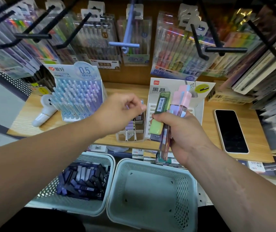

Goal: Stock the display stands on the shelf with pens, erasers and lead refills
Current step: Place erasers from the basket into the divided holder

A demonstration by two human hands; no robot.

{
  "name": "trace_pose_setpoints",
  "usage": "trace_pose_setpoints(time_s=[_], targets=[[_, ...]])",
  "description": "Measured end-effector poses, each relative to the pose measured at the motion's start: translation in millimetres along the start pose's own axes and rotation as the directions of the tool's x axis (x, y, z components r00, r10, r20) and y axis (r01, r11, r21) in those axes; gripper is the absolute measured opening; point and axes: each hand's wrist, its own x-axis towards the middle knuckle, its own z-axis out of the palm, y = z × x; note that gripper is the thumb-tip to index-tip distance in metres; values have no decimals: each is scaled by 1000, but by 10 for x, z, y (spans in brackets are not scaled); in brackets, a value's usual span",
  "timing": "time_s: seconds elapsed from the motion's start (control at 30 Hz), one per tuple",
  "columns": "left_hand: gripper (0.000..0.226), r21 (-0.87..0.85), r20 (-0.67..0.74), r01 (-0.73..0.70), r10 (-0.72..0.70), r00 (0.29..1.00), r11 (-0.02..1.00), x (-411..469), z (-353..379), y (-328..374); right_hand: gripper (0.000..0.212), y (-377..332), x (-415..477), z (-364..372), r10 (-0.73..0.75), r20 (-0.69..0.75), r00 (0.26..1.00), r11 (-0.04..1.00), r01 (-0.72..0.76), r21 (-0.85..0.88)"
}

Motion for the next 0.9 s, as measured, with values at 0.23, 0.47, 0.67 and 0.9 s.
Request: trace_pose_setpoints(time_s=[0.23,0.47,0.67,0.9], targets=[[43,-395,111,188,-156,981,899,-657,-13,320,24,88,-118,221,0,70,998,1000,-1,22],[52,-51,-91,-90,85,992,995,-807,-26,122,28,177,-185,373,37,64,997,998,-40,38],[38,-76,-137,-113,102,985,991,-727,-47,66,36,181,-136,400,89,77,993,992,-95,85],[22,107,-256,-219,240,936,970,-664,-254,-40,41,152,-58,439,73,111,991,980,-92,178]])
